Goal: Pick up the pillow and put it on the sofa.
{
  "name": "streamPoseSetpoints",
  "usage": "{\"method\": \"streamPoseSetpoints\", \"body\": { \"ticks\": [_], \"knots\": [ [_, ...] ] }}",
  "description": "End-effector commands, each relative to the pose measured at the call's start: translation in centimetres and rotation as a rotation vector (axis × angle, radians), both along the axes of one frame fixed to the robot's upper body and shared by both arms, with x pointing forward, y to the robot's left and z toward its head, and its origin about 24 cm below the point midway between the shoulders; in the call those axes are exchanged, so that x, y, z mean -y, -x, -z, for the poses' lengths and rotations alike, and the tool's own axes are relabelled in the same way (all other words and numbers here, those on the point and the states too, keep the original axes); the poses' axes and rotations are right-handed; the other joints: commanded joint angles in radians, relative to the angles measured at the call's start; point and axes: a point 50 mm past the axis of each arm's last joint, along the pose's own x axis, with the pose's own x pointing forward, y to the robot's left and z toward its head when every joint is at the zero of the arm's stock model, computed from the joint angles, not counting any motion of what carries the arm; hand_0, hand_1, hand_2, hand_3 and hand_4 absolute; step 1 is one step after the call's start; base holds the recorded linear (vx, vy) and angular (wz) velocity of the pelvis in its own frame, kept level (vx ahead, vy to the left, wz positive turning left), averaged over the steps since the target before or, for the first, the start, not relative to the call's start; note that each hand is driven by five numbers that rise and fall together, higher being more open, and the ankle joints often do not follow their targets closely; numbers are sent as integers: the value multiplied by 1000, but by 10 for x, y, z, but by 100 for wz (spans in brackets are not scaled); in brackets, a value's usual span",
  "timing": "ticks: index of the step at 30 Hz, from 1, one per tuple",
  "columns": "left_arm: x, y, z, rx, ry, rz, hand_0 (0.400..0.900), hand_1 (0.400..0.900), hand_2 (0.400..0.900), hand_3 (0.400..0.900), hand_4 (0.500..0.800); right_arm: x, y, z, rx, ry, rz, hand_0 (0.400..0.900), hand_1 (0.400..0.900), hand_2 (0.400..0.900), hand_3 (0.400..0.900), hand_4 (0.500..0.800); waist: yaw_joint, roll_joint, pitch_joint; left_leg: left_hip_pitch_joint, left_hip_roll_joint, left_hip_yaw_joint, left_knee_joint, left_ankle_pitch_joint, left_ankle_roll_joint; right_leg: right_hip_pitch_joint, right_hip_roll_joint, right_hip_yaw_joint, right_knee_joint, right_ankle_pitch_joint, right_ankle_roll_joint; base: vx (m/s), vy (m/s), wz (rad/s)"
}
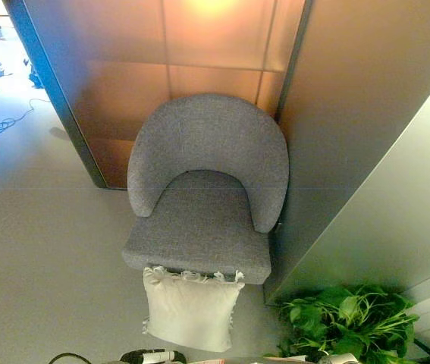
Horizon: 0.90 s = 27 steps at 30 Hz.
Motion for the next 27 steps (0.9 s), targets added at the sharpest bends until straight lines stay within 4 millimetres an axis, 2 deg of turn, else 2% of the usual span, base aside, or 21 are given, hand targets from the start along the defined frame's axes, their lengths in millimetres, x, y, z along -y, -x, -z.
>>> {"method": "streamPoseSetpoints", "body": {
  "ticks": [1, 5, 8, 14, 18, 20, 24, 27],
  "knots": [
    [5, -14, -2, -2, 17, 23, 900, 900, 900, 900, 800, 3, -17, -4, 33, 23, -74, 900, 900, 900, 900, 800, -13, 16, 36, 27, -61, -68, 15, -127, 40, -64, 23, -81, 43, -4, 24, 0, 0, 0],
    [4, -19, -3, 31, -3, 28, 900, 900, 900, 900, 800, 3, -22, -5, 77, 16, -70, 900, 900, 900, 900, 800, -12, 16, 45, 23, -60, -69, 17, -126, 38, -69, 21, -83, 48, -5, 26, 47, -19, 4],
    [2, -23, -4, 46, -28, 38, 900, 900, 900, 900, 800, 2, -36, -9, 157, 12, -81, 900, 900, 900, 900, 800, -9, 18, 69, -6, -62, -72, 23, -117, 37, -95, 16, -82, 56, 0, 28, -8, -30, 5],
    [4, -68, -17, 175, -28, 15, 900, 900, 900, 900, 800, -7, -109, -36, 451, 26, -142, 900, 900, 900, 900, 800, -10, 38, 183, -131, -62, -69, 15, -78, 38, -230, 12, -67, 71, 26, 27, -198, -6, 6],
    [10, -102, -30, 271, -14, -17, 900, 900, 900, 900, 800, -20, -167, -71, 684, 63, -172, 900, 900, 900, 900, 800, -11, 61, 269, -229, -61, -58, 5, -46, 34, -339, 15, -60, 82, 47, 24, -159, 34, 13],
    [10, -113, -35, 301, -5, -28, 900, 900, 900, 900, 800, -24, -187, -86, 760, 78, -173, 900, 900, 900, 900, 800, -10, 70, 298, -269, -61, -57, 8, -32, 32, -385, 18, -57, 95, 54, 19, -119, 27, 14],
    [20, -126, -41, 368, 12, -16, 900, 900, 900, 900, 800, -25, -233, -135, 959, 133, -151, 900, 900, 900, 900, 800, 10, 91, 369, -362, -63, -56, 13, -1, 21, -475, 14, -71, 109, 71, 15, -135, -1, 19],
    [24, -125, -42, 421, 21, -12, 900, 900, 900, 900, 800, -19, -255, -172, 1104, 160, -116, 900, 900, 900, 900, 800, 22, 102, 413, -423, -70, -66, 14, 19, 13, -537, 17, -82, 117, 83, 12, -137, -22, 18]
  ]
}}
